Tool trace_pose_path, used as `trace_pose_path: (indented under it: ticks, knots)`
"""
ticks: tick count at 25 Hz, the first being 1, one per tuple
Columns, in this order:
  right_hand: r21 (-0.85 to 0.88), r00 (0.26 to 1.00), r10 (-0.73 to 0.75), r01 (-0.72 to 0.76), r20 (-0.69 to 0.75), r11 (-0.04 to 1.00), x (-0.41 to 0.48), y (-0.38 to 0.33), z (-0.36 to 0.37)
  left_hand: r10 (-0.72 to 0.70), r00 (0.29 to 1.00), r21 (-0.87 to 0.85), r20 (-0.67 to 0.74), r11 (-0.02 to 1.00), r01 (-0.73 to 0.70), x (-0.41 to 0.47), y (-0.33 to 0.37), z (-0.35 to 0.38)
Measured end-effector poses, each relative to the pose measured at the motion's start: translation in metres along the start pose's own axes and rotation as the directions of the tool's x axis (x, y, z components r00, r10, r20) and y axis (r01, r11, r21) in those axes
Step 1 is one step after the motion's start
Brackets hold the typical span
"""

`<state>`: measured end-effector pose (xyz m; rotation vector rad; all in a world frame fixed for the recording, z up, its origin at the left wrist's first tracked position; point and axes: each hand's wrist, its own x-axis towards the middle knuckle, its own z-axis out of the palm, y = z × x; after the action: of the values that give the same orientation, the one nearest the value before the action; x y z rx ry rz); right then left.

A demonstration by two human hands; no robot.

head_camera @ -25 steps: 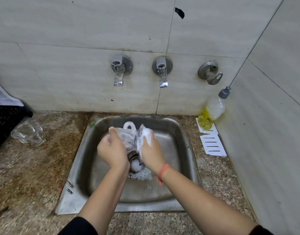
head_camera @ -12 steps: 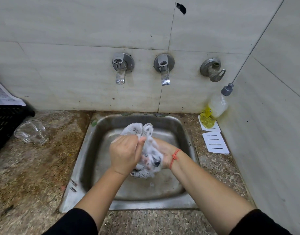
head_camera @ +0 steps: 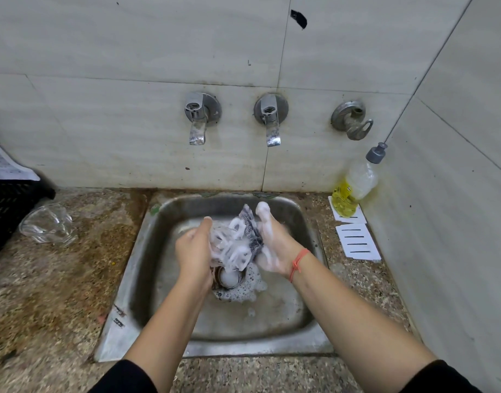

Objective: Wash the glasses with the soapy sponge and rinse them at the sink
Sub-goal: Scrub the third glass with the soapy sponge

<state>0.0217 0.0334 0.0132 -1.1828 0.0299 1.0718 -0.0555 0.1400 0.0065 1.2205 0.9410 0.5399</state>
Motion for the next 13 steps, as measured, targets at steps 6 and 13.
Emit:
trace_pose_path:
  ticks: [6,13]
  knots:
    - [-0.088,0.978,-0.165,0.154,-0.129,0.984,-0.005,0.026,0.016,-0.486,0.827,-0.374,0.28,0.739,0.561,0.018,-0.006,-0.005]
    - [0.079,0.949,-0.05,0.078,-0.312,0.994,-0.008,0.015,0.014,-0.057,0.953,-0.333,0.299,0.929,0.16,-0.025,0.005,0.005]
